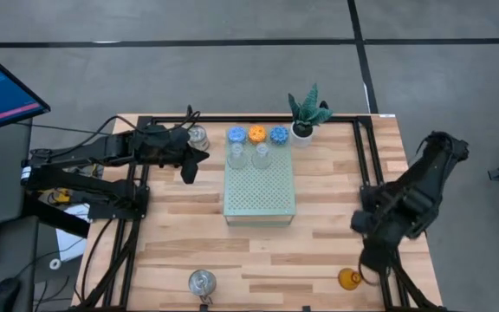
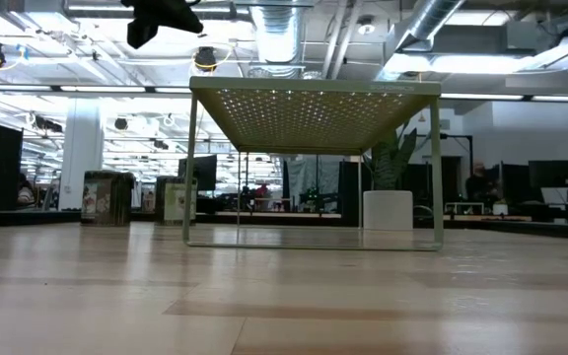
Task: Stock candles and holders on shelf
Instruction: Put the yellow candle holder on the shelf aligned with the other candle holders
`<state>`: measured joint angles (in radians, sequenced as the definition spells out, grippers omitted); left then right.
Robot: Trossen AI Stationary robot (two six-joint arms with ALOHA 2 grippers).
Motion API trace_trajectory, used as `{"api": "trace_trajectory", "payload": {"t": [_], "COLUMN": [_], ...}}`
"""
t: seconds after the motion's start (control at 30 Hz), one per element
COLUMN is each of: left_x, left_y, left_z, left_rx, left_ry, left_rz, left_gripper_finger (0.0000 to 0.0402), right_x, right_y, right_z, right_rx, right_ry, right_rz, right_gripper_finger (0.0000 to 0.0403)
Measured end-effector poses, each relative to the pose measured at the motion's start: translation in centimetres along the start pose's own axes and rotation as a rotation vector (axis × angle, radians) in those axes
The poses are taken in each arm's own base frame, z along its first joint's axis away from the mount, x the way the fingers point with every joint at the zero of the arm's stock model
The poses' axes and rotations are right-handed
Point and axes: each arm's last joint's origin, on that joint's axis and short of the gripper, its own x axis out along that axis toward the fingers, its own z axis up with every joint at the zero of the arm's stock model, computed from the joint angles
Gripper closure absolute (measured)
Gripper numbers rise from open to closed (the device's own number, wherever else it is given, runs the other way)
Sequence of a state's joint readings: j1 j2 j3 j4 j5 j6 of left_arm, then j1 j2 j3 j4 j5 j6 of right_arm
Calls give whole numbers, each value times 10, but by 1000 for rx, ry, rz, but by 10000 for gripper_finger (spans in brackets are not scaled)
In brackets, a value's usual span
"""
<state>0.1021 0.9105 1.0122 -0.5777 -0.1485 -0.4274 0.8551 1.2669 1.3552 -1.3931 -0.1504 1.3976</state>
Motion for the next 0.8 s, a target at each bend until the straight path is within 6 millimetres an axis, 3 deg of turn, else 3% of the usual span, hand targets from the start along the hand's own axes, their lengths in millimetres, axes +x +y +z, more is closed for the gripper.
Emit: {"api": "trace_trajectory", "payload": {"t": [0.1,0.3,0.43,0.5,0.8], "left_x": [-1,-2,-3,-3,-3], "left_y": [0,0,-1,-1,-1], "left_z": [0,0,0,0,0], "left_rx": [0,2,2,2,7], "left_ry": [-4,-3,5,11,11], "left_rz": [-1,-14,-38,-48,-48], "left_gripper_finger": [378,336,305,291,241], "right_x": [8,31,51,61,80], "right_y": [12,26,36,41,50], "right_z": [-4,1,-1,-6,-40], "right_rx": [-31,-42,-150,-192,-285], "right_ry": [11,23,41,26,-195], "right_rz": [36,-51,-125,-164,-218], "right_gripper_finger": [253,93,19,8,33]}}
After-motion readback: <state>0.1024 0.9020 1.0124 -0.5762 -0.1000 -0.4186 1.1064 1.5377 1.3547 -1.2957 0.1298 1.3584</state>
